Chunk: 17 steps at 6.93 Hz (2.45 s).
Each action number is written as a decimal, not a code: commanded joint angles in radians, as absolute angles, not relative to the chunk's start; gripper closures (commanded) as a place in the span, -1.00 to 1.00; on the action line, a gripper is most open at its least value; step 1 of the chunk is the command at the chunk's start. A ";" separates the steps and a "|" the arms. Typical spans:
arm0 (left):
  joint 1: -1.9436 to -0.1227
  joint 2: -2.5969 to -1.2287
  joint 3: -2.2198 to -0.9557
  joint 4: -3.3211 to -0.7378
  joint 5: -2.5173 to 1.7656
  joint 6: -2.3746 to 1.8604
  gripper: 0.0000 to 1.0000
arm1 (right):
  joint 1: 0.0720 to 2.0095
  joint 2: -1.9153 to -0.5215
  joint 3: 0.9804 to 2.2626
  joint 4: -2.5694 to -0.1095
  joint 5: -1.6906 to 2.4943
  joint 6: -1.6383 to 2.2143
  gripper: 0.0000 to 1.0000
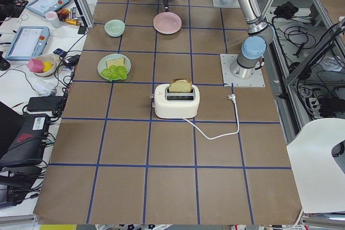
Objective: Stack three plates with pink and blue
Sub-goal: 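Release the pink plate onto the cream plate and raise the left gripper, then carry the blue plate onto the pink plate with the right gripper while the left withdraws, then release the blue plate on the stack and raise the right gripper away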
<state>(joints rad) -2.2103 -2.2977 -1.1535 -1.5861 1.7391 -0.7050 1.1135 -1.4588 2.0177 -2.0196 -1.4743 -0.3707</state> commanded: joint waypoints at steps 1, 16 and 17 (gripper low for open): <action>-2.197 -2.225 -1.147 -1.617 1.750 -0.693 -1.00 | 1.141 -1.465 2.025 -2.017 -1.470 -0.335 1.00; -1.616 -1.784 -1.436 -1.615 1.641 0.184 -1.00 | 1.775 -1.419 1.999 -2.163 -1.514 0.554 1.00; -1.599 -1.754 -1.465 -1.614 1.632 0.190 -1.00 | 1.793 -1.404 1.997 -2.161 -1.511 0.566 0.81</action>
